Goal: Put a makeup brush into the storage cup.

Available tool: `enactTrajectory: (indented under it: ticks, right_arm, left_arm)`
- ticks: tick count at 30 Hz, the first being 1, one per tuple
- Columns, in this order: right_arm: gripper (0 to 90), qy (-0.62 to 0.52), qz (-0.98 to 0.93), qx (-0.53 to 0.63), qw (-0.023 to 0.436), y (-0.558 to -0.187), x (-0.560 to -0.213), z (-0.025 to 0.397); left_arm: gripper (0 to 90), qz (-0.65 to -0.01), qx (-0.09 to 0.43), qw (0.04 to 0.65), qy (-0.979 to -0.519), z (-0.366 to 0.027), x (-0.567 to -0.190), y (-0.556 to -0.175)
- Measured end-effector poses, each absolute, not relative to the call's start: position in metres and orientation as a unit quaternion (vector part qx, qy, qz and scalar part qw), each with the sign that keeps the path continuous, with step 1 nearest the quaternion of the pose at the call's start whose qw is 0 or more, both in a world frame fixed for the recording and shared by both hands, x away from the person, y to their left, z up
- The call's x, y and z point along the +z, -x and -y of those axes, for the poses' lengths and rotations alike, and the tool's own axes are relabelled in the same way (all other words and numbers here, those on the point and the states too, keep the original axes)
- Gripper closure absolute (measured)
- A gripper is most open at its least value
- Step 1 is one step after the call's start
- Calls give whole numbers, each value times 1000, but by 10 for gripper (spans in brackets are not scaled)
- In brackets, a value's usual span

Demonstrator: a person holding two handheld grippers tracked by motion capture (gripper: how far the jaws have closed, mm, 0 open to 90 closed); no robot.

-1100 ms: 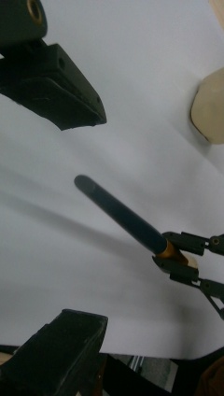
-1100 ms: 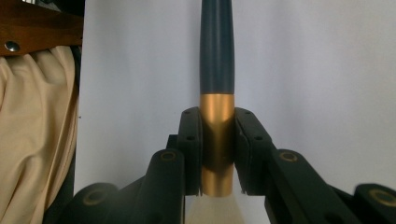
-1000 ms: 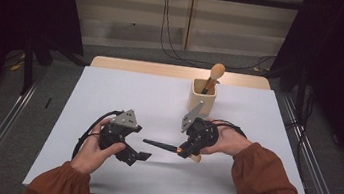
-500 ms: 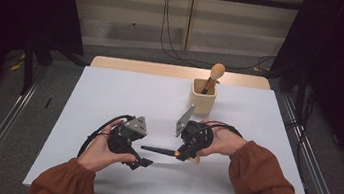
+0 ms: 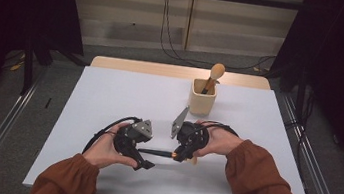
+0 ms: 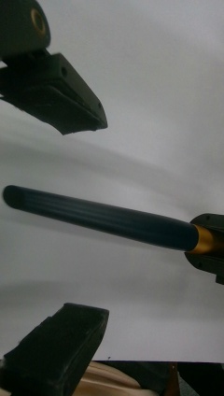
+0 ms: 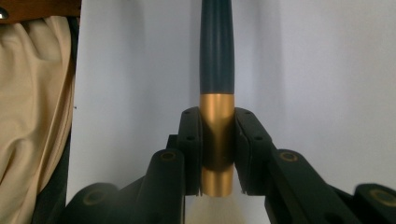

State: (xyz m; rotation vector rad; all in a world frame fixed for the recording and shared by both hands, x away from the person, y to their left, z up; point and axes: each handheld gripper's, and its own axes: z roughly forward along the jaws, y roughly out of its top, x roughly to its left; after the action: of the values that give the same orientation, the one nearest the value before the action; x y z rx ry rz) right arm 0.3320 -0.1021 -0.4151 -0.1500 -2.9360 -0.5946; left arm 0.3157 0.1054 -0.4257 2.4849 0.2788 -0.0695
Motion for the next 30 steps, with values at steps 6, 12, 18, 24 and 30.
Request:
enactTrajectory:
  ticks: [6,12,18,24,30]
  right_arm:
    - [751,44,976,-204,70,-334,-416,101]
    - [751,46,975,-204,71,-333,-415,101]
    - [750,44,975,-206,69,-333,-417,100]
    - [750,48,975,-207,71,-334,-417,98]
    - [750,48,974,-210,72,-334,-416,96]
  left_arm:
    - [159,-95,-24,319,-943,-98,-424,-317]
    - [239,-83,-39,317,-944,-88,-424,-319]
    - [348,-86,-48,320,-942,-84,-428,-322]
    - [399,-86,-40,324,-941,-84,-428,-324]
    - [494,-83,-41,321,-943,-83,-428,-324]
